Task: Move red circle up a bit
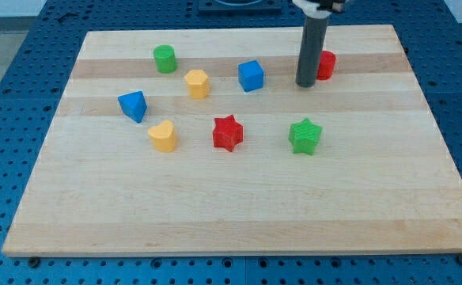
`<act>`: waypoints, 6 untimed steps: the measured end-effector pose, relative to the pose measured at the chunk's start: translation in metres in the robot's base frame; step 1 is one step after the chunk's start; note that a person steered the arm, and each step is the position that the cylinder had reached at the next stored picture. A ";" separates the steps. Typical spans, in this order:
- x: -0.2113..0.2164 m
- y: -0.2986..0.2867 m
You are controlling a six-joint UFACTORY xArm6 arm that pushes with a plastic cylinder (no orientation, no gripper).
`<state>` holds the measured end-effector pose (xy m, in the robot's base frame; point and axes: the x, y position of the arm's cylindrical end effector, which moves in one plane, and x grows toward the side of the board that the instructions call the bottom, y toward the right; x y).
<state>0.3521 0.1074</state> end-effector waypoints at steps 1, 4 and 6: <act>-0.010 0.006; -0.047 0.006; -0.045 0.073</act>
